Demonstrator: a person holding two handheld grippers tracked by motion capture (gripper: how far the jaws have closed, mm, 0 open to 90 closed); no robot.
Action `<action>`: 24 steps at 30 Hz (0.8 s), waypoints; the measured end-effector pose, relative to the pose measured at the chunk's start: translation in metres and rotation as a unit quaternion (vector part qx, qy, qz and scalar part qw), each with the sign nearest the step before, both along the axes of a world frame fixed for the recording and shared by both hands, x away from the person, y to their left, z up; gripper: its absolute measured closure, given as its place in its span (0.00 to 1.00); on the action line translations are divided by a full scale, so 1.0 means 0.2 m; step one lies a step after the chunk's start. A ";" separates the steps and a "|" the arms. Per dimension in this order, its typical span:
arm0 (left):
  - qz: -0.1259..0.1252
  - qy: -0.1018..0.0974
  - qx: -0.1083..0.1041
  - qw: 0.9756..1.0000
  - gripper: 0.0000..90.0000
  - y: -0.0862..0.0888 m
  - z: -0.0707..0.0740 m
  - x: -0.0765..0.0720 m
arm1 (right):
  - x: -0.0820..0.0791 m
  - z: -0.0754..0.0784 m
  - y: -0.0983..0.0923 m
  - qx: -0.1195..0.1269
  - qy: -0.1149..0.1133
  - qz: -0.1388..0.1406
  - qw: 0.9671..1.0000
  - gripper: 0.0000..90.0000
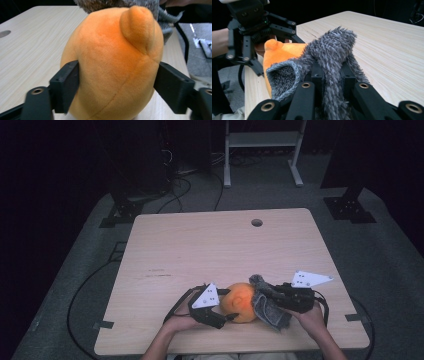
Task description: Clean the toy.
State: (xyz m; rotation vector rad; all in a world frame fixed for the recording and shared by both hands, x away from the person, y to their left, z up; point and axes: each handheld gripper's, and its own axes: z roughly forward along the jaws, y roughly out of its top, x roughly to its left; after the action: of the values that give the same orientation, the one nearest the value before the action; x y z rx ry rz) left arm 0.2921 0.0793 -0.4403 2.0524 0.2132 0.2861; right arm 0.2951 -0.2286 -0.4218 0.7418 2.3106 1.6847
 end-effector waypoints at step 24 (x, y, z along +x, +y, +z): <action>0.000 0.014 0.011 1.000 0.34 0.06 -0.03 0.01 | 0.02 -0.04 -0.06 -0.013 0.009 -0.015 1.000 0.85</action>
State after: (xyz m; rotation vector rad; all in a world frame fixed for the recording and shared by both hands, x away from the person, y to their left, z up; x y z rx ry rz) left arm 0.2949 0.0904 -0.4459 2.0797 0.2270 0.2614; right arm 0.2988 -0.2412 -0.4296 0.7863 2.3161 1.6393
